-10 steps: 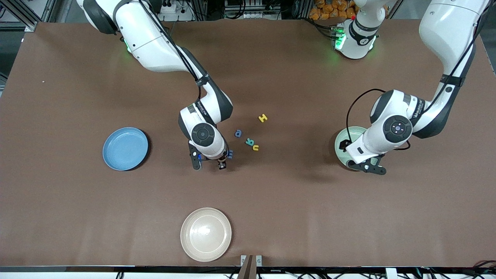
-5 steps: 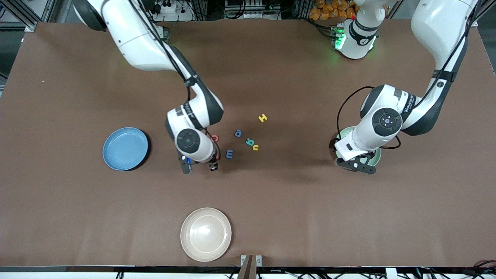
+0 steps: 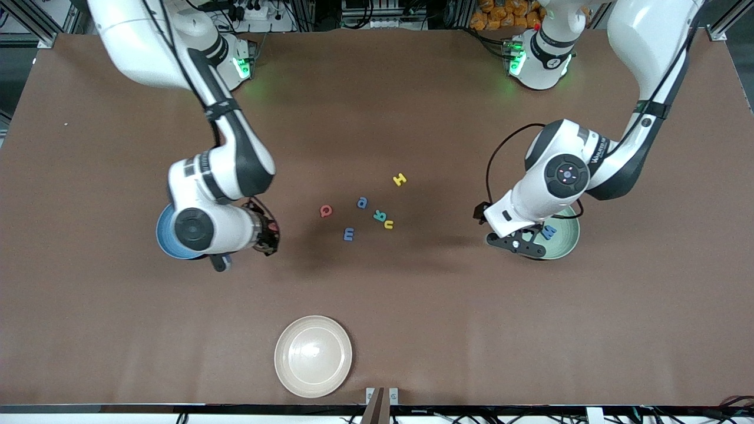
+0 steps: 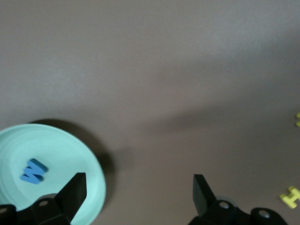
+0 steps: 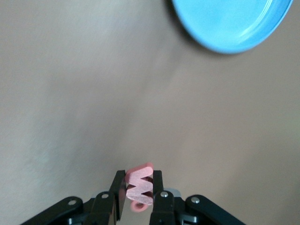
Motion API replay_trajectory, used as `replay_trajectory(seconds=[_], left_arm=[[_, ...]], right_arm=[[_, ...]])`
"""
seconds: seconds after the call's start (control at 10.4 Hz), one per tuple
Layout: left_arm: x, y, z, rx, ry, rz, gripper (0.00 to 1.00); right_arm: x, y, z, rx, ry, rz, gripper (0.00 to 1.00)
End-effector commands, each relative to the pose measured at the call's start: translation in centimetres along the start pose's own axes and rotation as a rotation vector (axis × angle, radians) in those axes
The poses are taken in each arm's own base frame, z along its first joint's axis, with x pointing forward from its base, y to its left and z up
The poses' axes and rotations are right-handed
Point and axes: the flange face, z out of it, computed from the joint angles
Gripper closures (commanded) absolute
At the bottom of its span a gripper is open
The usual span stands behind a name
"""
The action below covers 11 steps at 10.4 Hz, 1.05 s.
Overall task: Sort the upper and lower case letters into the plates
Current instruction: 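Carry the pink m into the blue plate with the right gripper and release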
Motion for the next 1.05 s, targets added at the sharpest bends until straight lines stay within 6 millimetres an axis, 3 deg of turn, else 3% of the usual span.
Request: replay_trajectory(seconds=[0.0, 0.1, 0.29, 0.48, 0.67, 0.96], left_arm=[[-0.4, 3.9, -0.3, -0.002, 0.001, -0.123, 0.00], [-0.9, 6.2, 0.4, 0.008, -0.007, -0.156, 0.00], [-1.4, 10.0, 0.8, 0.002, -0.010, -0.233, 0.00], [-1.6, 13.4, 1.7, 0.030, 0.005, -0.343, 0.00], [-2.0, 16.3, 2.5, 0.052, 0.022, -0.418, 0.00], [-2.2, 19.7, 4.2, 0.022, 0.057, -0.377, 0.00]], right_arm=[[4.5, 6.0, 0.2, -0.012, -0.055, -0.089, 1.00], [5.5, 7.1, 0.7, -0.018, -0.061, -0.127, 1.00], [10.4, 10.9, 2.0, -0.002, -0.089, -0.184, 1.00], [13.3, 12.9, 3.9, 0.017, -0.087, -0.227, 1.00], [17.9, 14.7, 4.4, 0.054, -0.085, -0.251, 1.00], [18.6, 14.5, 6.1, 0.055, -0.063, -0.249, 1.00]])
